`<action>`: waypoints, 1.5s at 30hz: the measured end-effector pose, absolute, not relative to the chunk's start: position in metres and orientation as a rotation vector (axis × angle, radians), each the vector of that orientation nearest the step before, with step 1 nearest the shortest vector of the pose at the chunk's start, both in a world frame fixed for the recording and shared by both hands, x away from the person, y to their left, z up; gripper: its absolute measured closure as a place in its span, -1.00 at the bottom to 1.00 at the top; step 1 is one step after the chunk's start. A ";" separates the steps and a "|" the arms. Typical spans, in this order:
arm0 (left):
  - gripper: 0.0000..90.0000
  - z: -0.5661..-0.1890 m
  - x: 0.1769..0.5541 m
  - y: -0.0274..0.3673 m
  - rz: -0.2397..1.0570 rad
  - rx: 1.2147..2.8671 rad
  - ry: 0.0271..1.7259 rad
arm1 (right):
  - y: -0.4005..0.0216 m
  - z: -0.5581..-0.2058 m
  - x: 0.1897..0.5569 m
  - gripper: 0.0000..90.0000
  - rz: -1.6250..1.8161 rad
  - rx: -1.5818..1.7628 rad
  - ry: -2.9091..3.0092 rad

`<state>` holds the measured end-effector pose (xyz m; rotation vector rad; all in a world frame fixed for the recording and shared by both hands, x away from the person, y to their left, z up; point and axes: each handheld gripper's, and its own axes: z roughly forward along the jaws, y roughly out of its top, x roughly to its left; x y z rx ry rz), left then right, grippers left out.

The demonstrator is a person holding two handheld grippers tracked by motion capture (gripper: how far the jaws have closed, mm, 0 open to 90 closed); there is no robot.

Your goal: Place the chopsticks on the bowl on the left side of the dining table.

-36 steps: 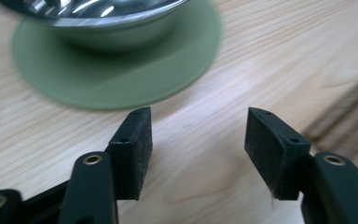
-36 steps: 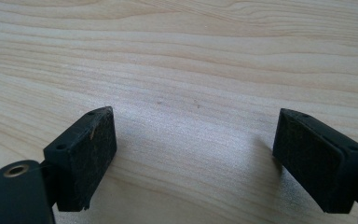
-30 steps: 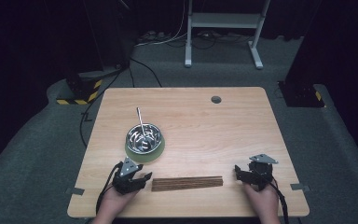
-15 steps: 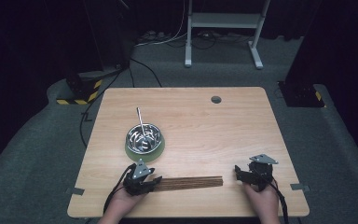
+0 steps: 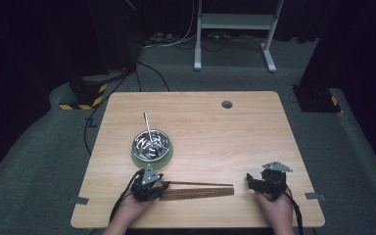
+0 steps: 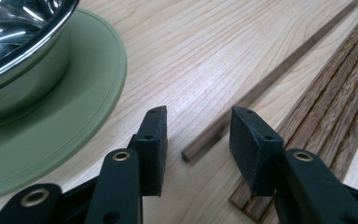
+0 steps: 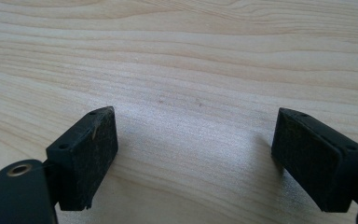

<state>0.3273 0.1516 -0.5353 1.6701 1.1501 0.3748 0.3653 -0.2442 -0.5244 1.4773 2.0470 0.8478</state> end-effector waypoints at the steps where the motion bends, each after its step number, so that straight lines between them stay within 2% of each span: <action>1: 0.29 -0.535 0.328 0.153 0.374 1.688 1.138 | -0.244 -0.524 0.365 -0.68 0.848 1.478 2.047; 5: 0.39 -0.536 0.329 0.151 0.350 1.653 1.146 | -0.244 -0.524 0.365 -0.68 0.852 1.485 2.052; 10: 0.56 -0.535 0.331 0.147 0.360 1.709 1.089 | -0.244 -0.524 0.366 -0.68 0.852 1.482 2.050; 19: 0.81 -0.536 0.330 0.146 0.331 1.716 1.054 | -0.244 -0.523 0.365 -0.68 0.844 1.487 2.068; 32: 0.84 -0.536 0.330 0.163 0.337 1.708 1.078 | -0.244 -0.524 0.365 -0.67 0.850 1.478 2.046; 33: 0.82 -0.536 0.330 0.163 0.341 1.704 1.083 | -0.244 -0.524 0.365 -0.67 0.850 1.478 2.046; 34: 0.66 -0.536 0.331 0.163 0.352 1.701 1.094 | -0.244 -0.524 0.365 -0.67 0.850 1.478 2.046; 35: 0.60 -0.536 0.331 0.163 0.352 1.701 1.094 | -0.244 -0.524 0.365 -0.67 0.850 1.478 2.046; 38: 0.56 -0.536 0.335 0.161 0.341 1.667 1.124 | -0.244 -0.524 0.365 -0.67 0.851 1.478 2.046; 42: 0.76 -0.536 0.332 0.160 0.334 1.690 1.092 | -0.244 -0.524 0.365 -0.67 0.851 1.478 2.046; 45: 0.84 -0.536 0.331 0.160 0.327 1.683 1.096 | -0.244 -0.524 0.365 -0.67 0.851 1.478 2.046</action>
